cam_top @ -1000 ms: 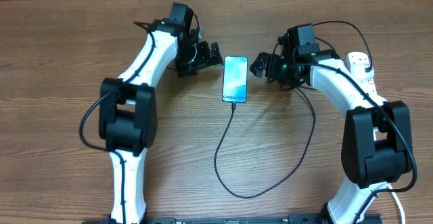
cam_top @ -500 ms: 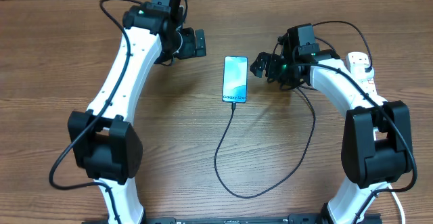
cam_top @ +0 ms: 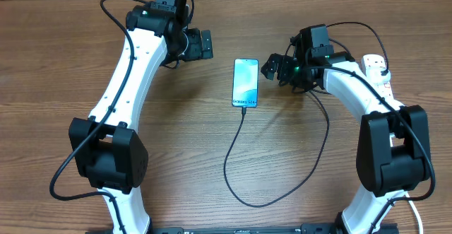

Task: Plug charger to phone and switch on socket
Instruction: 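Open the left gripper and lift it away from the phone, then move the right gripper over to the white power strip at right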

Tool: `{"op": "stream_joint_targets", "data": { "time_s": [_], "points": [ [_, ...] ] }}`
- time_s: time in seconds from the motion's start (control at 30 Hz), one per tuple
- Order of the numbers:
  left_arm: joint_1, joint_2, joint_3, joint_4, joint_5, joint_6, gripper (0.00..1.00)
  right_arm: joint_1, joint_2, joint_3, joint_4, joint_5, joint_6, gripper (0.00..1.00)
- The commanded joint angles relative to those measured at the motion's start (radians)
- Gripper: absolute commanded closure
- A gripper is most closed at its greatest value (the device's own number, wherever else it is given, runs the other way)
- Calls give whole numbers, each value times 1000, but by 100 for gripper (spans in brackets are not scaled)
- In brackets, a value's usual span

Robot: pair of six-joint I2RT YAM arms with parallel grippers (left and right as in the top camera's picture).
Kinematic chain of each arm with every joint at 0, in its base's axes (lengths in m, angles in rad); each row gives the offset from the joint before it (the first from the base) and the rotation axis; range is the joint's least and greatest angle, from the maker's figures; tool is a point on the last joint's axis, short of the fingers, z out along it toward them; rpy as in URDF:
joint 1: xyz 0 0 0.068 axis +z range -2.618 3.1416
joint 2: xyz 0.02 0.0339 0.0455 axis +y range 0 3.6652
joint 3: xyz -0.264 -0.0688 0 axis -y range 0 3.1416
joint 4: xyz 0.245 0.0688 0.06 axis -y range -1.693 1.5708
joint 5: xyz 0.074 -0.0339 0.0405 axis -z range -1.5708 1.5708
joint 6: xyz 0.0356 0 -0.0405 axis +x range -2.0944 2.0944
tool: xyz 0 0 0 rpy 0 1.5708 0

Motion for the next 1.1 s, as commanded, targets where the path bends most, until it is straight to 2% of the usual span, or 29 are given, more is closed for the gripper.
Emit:
{"op": "stream_joint_targets", "data": {
  "time_s": [0.0,0.17,0.37,0.57,0.77,1.07],
  "points": [
    [4,-24,20,-2,-17,23,0,-9,-35,24,-6,21,4,0],
    [4,-24,20,-2,-17,23,0,-21,-35,99,-120,21,-12,0],
    [4,-24,20,-2,-17,23,0,-42,-35,309,-362,22,-59,0],
    [4,-24,20,-2,-17,23,0,-100,-35,513,-502,26,-114,0],
    [4,-24,20,-2,-17,23,0,-258,-35,618,-518,13,-106,0],
    [4,-24,20,-2,-17,23,0,-563,-13,624,-512,-49,-137,0]
  ]
}}
